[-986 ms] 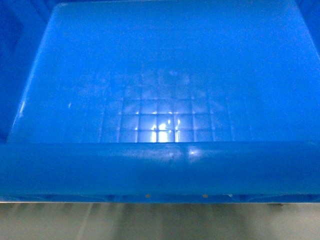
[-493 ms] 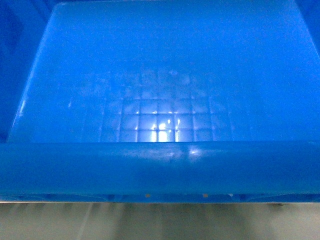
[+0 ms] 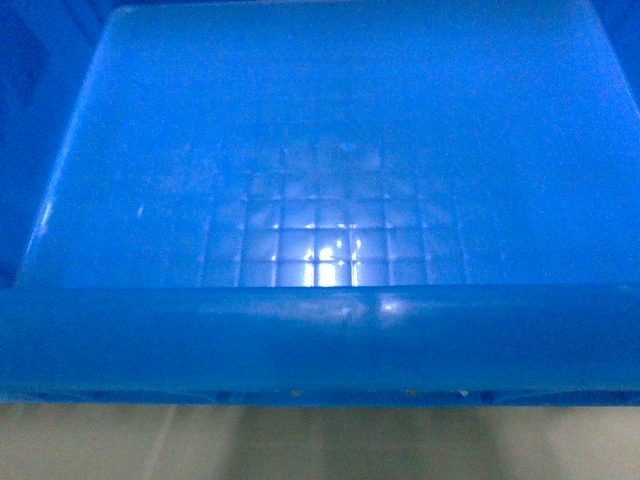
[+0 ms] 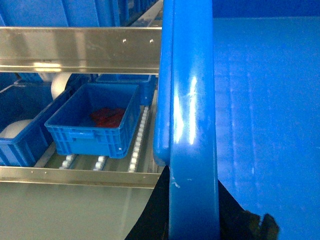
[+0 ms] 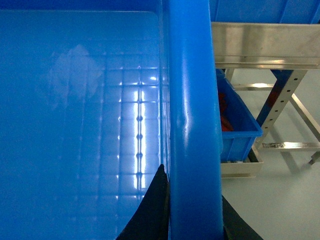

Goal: Place box next to blue box on left shelf

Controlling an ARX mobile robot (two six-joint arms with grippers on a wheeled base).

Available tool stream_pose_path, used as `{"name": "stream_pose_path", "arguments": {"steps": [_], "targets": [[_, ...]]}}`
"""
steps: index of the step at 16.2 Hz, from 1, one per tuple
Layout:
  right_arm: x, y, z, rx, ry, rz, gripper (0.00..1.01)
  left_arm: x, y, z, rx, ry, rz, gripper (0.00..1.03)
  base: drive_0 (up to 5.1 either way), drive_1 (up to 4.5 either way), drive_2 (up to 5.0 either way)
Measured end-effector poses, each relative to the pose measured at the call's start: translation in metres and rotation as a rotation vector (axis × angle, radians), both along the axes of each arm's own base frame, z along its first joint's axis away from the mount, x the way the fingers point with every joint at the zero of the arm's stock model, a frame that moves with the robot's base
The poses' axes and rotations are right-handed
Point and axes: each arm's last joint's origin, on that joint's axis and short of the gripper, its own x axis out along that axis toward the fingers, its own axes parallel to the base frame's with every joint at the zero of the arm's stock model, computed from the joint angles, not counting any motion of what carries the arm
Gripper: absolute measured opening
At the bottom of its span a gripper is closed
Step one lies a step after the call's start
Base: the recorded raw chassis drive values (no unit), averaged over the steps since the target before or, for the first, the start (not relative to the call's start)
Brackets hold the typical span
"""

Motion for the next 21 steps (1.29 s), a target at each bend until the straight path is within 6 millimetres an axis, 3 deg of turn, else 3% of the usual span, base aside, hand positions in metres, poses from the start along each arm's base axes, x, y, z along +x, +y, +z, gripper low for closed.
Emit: {"name": "stream_pose_path", "arguments": {"steps": [21], "targets": [[-0.0002,-0.0001,-0.0008,-0.002,0.007,0.000,0.09,-0.0002,0.0001,-0.0009,0.002,0.008,0.000,0.09,0.0,0.00,0.0]]}}
